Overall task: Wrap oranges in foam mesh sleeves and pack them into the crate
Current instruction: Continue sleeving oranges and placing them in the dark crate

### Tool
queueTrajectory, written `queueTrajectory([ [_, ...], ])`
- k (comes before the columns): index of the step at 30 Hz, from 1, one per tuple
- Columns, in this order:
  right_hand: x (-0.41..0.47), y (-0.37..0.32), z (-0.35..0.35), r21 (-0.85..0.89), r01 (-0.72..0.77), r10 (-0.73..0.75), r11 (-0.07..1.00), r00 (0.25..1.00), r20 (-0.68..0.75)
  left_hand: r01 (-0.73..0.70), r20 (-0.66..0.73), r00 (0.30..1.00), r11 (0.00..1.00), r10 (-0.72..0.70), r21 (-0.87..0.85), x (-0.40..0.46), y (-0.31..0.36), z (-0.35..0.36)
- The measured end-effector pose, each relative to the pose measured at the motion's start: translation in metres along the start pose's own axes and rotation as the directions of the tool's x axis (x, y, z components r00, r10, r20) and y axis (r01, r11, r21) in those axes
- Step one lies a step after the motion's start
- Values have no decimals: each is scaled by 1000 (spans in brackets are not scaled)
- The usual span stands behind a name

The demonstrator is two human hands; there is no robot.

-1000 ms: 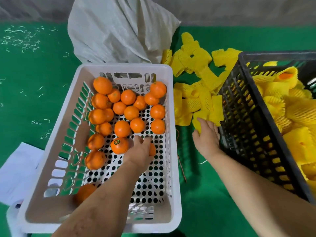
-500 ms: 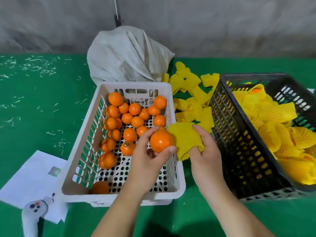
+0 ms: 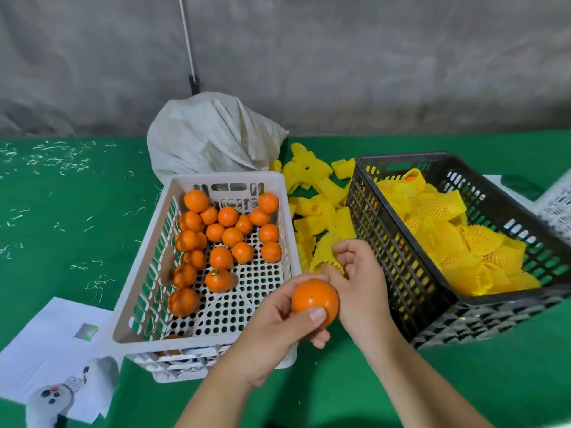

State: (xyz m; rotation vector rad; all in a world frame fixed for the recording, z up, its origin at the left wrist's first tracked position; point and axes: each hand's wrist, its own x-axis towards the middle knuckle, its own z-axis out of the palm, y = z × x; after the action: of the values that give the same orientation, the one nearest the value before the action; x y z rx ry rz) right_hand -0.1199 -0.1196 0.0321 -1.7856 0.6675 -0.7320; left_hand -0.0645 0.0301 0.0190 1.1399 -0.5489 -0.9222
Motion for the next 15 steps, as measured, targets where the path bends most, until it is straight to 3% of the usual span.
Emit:
queueTrajectory([
  [6,-11,-23,-33,80,108,-111,991,993,33,-120,-226,963,985,146,127,3,20,21],
  [9,-24,-39,-35,102,207,-213,973,976,48,-254,-185,932,926,311,279,3,32,33],
  [10,-28,-42,-35,125,237,-246,964,967,66,-321,-51,934,894,353,313,-2,37,32],
  [11,-31,-45,-35,140,267,-278,954,958,70,-368,-24,918,871,396,325,-11,39,24],
  [13,-32,-51,-37,132,334,-342,933,939,44,-382,-188,894,911,407,157,-21,49,24],
  [14,-32,-53,-40,111,369,-374,923,927,26,-387,-165,896,907,413,168,-23,52,26],
  [15,-30,-55,-44,80,402,-404,912,915,11,-392,-58,913,906,405,157,-21,51,33],
])
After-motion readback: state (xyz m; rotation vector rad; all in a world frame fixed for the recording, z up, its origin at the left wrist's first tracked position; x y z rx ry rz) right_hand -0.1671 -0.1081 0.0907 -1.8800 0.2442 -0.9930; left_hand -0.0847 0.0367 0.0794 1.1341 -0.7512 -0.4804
